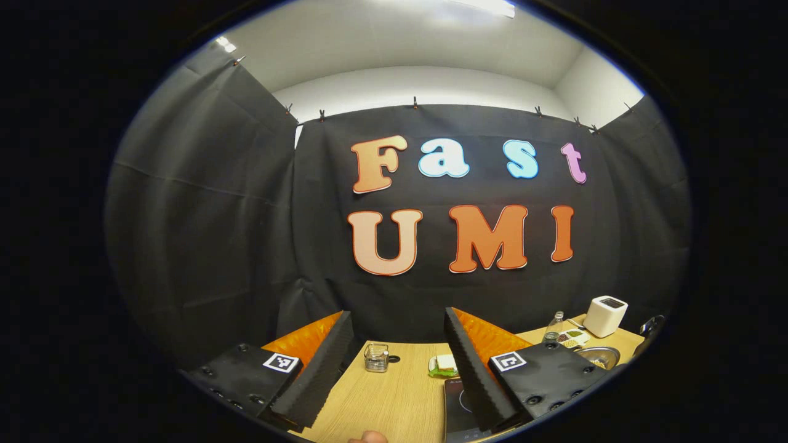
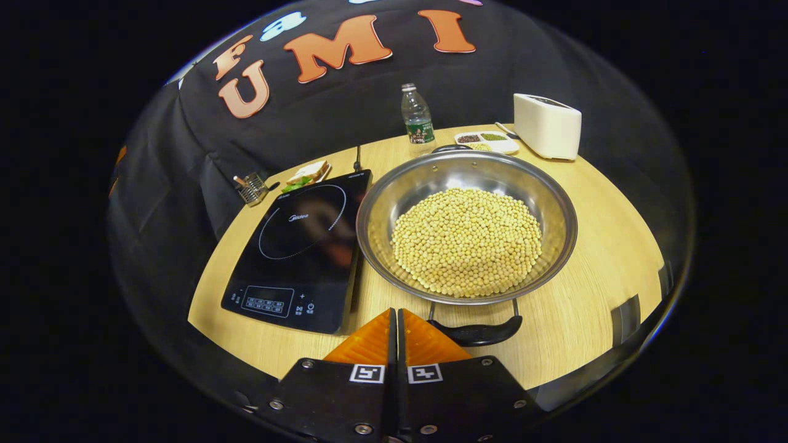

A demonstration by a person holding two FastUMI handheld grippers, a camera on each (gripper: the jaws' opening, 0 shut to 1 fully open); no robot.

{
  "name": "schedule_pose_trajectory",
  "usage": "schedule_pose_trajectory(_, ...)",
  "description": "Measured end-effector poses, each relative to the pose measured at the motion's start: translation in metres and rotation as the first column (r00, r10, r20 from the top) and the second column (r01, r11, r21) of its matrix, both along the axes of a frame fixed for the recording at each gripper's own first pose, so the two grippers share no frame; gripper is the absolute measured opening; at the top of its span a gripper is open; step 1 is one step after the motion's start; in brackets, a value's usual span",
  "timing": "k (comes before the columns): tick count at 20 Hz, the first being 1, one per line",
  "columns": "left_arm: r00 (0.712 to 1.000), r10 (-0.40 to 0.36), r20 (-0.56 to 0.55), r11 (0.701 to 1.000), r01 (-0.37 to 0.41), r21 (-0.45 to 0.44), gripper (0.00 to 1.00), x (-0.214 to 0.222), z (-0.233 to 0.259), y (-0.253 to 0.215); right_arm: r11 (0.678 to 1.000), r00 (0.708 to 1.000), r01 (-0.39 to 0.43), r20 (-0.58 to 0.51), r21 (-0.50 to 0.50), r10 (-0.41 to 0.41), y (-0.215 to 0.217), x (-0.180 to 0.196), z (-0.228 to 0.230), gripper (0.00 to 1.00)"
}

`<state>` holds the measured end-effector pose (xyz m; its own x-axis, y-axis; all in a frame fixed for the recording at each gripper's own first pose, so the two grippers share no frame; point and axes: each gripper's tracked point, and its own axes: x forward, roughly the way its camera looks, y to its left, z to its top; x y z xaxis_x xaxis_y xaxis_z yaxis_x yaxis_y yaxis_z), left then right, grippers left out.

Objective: First push the handle of the pot to place it horizontally, then grasp the pot with both hands and set it on the induction cooktop.

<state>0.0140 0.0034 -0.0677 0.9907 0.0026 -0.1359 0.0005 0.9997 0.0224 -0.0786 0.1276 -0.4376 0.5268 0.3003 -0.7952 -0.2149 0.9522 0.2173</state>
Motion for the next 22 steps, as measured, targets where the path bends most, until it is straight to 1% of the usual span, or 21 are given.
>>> schedule_pose_trajectory(1, 1.000, 0.001, -0.005, 1.000, -0.001, -0.001, 0.98, 0.002, -0.002, 0.000, 1.000, 1.000, 0.013, -0.007, -0.003, -0.013, -0.005, 0.000, -0.003, 0.00)
schedule_pose_trajectory(4, 1.000, -0.003, -0.001, 1.000, 0.003, -0.002, 0.96, 0.007, -0.003, -0.006, 0.998, 0.999, 0.034, -0.034, 0.045, -0.032, -0.007, -0.001, -0.003, 0.00)
schedule_pose_trajectory(8, 1.000, -0.023, -0.008, 1.000, 0.023, -0.013, 0.97, 0.013, -0.009, -0.019, 0.999, 0.999, 0.037, -0.029, 0.021, -0.036, -0.020, -0.002, -0.004, 0.00)
schedule_pose_trajectory(12, 0.999, -0.041, -0.022, 0.999, 0.041, -0.011, 0.99, 0.019, -0.016, -0.032, 0.996, 0.996, 0.083, -0.042, 0.030, -0.082, -0.036, 0.004, -0.007, 0.00)
schedule_pose_trajectory(22, 0.997, -0.068, -0.028, 0.998, 0.068, -0.015, 0.98, 0.028, -0.019, -0.062, 0.984, 0.984, 0.179, -0.025, 0.007, -0.179, -0.088, 0.021, -0.008, 0.00)
